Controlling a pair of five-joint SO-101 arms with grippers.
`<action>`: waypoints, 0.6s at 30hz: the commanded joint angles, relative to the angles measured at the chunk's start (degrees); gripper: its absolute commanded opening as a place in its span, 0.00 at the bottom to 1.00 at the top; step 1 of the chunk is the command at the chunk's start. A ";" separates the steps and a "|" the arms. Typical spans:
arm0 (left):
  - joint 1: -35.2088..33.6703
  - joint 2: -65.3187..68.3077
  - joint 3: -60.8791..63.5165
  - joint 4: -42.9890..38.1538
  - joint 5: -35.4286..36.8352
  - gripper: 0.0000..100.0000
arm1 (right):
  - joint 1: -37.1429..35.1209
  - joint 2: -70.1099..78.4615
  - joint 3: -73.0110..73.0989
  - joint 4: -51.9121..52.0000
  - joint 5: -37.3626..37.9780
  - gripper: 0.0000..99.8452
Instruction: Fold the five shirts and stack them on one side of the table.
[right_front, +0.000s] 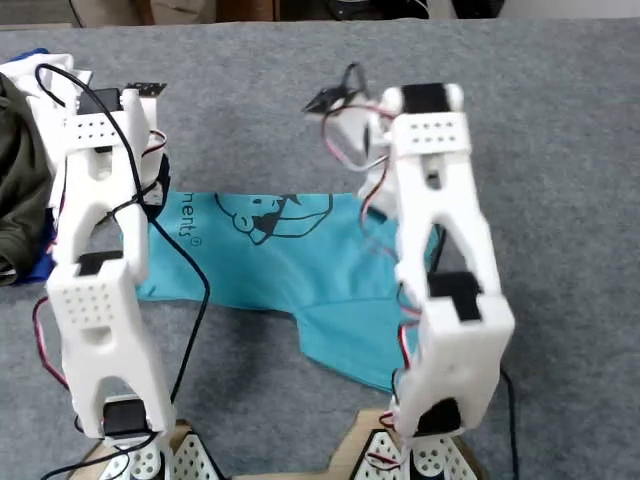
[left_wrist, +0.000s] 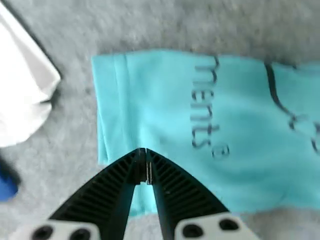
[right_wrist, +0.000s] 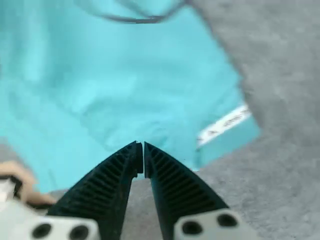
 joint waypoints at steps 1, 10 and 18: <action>-0.35 -14.46 9.76 0.70 -1.41 0.02 | -2.86 -12.70 11.65 -1.14 2.02 0.02; -0.88 -44.09 45.45 -14.33 -2.55 0.02 | -7.16 -31.78 43.21 -10.20 2.02 0.09; -5.54 -58.68 73.93 -32.79 -2.29 0.02 | -11.56 -37.49 58.86 -16.26 0.53 0.18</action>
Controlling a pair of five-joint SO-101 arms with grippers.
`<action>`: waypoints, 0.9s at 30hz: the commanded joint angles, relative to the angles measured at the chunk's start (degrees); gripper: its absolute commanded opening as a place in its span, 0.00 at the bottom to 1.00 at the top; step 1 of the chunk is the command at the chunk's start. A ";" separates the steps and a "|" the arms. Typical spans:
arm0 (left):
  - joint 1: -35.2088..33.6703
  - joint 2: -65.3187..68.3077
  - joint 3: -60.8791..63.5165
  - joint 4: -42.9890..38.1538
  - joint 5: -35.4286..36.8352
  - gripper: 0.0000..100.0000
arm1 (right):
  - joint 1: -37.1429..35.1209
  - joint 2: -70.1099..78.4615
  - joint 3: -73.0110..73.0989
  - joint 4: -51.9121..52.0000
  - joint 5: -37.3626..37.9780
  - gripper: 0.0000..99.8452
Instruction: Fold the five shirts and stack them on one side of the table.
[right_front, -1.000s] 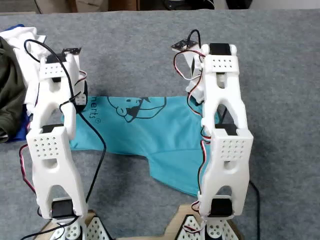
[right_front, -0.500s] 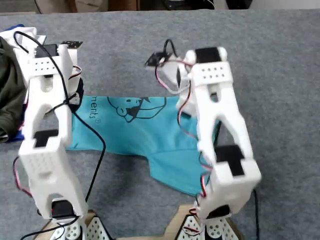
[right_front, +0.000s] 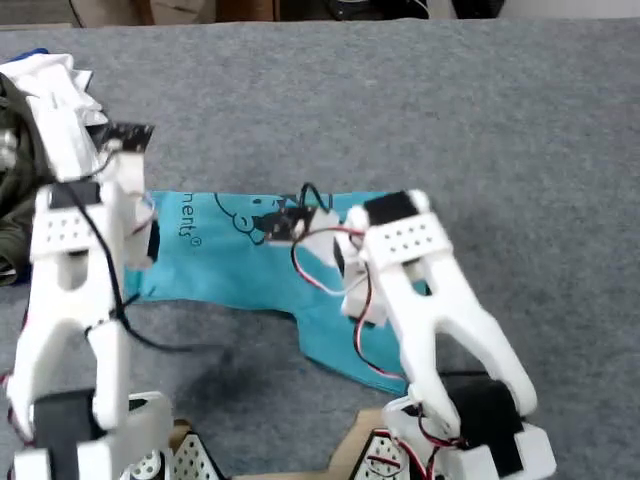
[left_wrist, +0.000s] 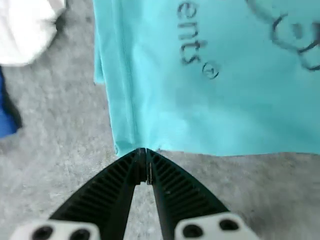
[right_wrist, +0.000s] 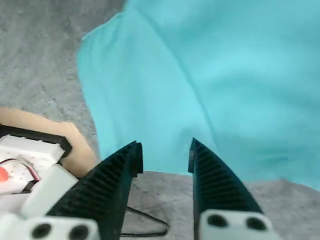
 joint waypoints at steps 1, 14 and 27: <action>-4.40 -4.70 8.62 -6.95 -0.09 0.02 | -1.10 -3.65 4.35 -2.37 -0.53 0.18; -13.19 -4.53 11.08 -9.76 0.00 0.02 | -11.91 -19.91 23.34 -9.41 -2.11 0.18; -13.36 -4.53 11.52 -9.14 3.34 0.02 | -12.09 -21.67 32.04 -19.60 -2.37 0.18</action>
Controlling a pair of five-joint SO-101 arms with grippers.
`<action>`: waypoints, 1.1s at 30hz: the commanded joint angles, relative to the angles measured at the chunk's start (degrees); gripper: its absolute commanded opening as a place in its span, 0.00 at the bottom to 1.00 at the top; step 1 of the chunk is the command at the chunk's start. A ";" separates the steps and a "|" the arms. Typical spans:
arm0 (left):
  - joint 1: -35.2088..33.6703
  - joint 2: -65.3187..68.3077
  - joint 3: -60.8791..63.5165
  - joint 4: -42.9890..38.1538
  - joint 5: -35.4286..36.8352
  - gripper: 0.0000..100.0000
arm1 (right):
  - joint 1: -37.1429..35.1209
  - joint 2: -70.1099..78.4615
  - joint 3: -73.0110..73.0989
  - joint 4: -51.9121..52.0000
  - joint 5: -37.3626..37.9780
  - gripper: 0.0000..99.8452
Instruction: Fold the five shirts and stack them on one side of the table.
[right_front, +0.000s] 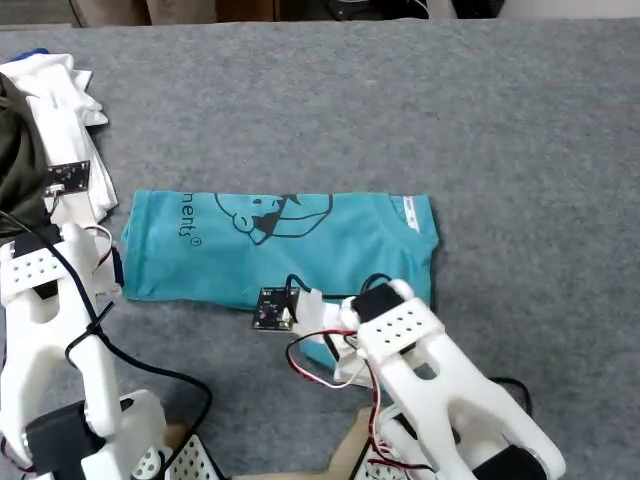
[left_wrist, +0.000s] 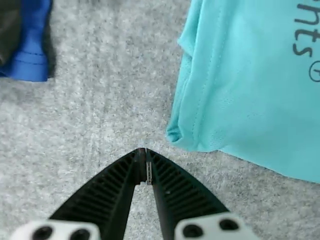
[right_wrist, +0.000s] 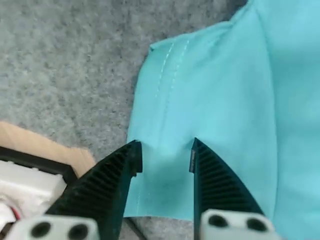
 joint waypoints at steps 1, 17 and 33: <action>-0.70 -1.89 0.09 0.00 1.23 0.02 | -0.84 -1.36 0.40 -1.23 -0.53 0.18; -0.62 -1.89 2.64 0.00 1.49 0.02 | -0.92 -1.71 -6.37 9.05 -0.09 0.18; -0.62 -1.89 2.64 0.00 1.32 0.02 | -9.89 -1.36 4.70 -6.77 -0.62 0.18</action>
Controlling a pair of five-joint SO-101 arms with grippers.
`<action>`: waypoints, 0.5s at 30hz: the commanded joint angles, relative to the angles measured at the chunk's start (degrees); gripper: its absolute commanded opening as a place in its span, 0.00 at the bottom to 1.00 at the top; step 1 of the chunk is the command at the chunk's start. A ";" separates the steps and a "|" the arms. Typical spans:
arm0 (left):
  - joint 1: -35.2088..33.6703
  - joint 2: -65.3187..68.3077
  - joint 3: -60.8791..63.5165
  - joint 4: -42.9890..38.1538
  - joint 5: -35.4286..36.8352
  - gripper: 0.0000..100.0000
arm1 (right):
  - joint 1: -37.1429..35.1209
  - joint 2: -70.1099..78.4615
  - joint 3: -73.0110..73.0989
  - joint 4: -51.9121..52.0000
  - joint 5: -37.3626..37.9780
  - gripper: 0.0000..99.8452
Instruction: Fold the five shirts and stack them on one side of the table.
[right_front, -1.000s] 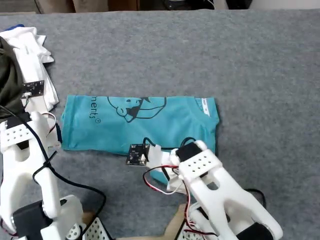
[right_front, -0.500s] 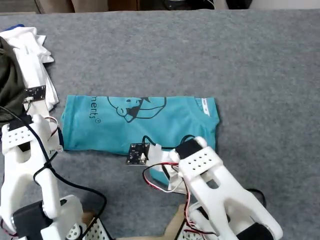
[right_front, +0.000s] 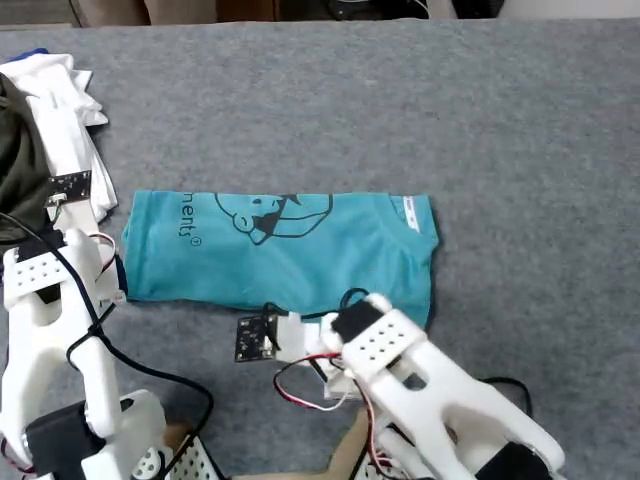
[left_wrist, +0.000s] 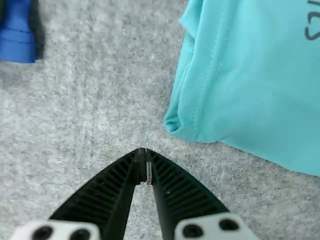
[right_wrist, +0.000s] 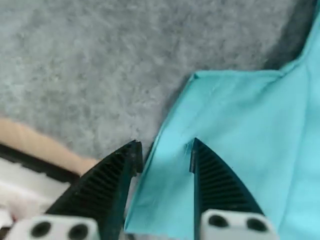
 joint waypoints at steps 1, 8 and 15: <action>-0.53 -1.71 0.00 -0.09 0.00 0.02 | -0.57 -1.27 2.15 -4.04 -0.62 0.18; -0.53 -1.71 0.00 -0.09 0.09 0.02 | 6.20 -1.19 3.91 -6.77 -0.26 0.18; -0.53 -1.71 0.09 -0.09 0.09 0.02 | 13.85 -1.19 4.44 -6.77 -0.18 0.18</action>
